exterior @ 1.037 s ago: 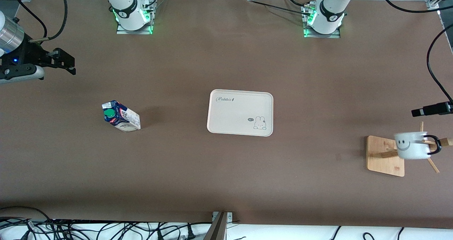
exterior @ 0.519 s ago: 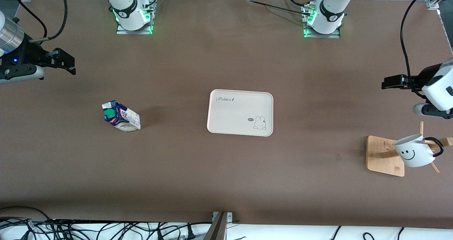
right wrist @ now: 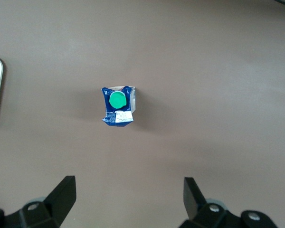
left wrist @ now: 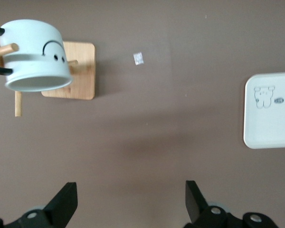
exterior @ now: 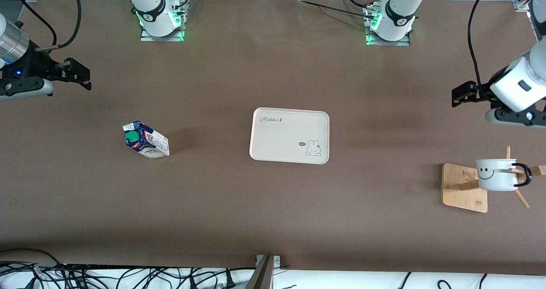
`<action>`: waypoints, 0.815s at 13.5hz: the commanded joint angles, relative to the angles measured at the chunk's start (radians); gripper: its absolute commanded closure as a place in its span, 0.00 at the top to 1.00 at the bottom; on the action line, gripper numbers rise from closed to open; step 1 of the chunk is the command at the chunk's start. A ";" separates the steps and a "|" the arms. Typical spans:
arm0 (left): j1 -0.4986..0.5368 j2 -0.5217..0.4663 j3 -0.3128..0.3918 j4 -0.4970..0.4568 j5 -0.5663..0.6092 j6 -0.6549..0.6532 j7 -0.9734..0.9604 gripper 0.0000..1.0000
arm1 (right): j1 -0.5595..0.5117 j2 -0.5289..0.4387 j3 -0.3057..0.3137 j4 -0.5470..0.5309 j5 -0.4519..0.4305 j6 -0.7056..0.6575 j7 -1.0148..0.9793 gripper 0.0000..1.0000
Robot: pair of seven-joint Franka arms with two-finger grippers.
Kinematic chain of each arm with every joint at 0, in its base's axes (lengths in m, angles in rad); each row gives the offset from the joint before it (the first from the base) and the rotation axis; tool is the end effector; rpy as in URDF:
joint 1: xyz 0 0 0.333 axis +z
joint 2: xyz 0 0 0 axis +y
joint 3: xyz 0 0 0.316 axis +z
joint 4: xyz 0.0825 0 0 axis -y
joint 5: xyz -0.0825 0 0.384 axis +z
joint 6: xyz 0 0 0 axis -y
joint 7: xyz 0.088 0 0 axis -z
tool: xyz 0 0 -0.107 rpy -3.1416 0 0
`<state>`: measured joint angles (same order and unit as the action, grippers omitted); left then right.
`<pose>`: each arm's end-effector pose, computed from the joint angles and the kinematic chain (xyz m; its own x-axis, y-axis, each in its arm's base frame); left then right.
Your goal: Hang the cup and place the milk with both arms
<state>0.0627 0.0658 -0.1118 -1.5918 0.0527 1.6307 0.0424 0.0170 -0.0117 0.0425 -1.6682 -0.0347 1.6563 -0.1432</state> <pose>0.5775 -0.0210 0.5828 0.9951 -0.0944 -0.0284 -0.0956 -0.9944 -0.0440 0.5556 0.0298 0.5923 0.9789 0.2041 -0.0053 0.2042 -0.9783 0.0347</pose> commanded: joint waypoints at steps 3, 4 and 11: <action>-0.046 -0.209 0.067 -0.293 -0.028 0.212 -0.002 1.00 | -0.008 0.007 0.007 0.021 -0.001 -0.021 0.011 1.00; -0.102 -0.202 0.134 -0.287 -0.031 0.213 -0.001 1.00 | -0.008 0.007 0.007 0.021 -0.001 -0.021 0.011 1.00; -0.123 -0.129 0.153 -0.200 -0.062 0.149 -0.001 1.00 | -0.008 0.007 0.007 0.022 -0.002 -0.021 0.007 1.00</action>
<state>-0.0445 -0.0876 0.0291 -1.8364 -0.0008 1.8116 0.0424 0.0170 -0.0113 0.0425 -1.6680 -0.0347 1.6558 -0.1431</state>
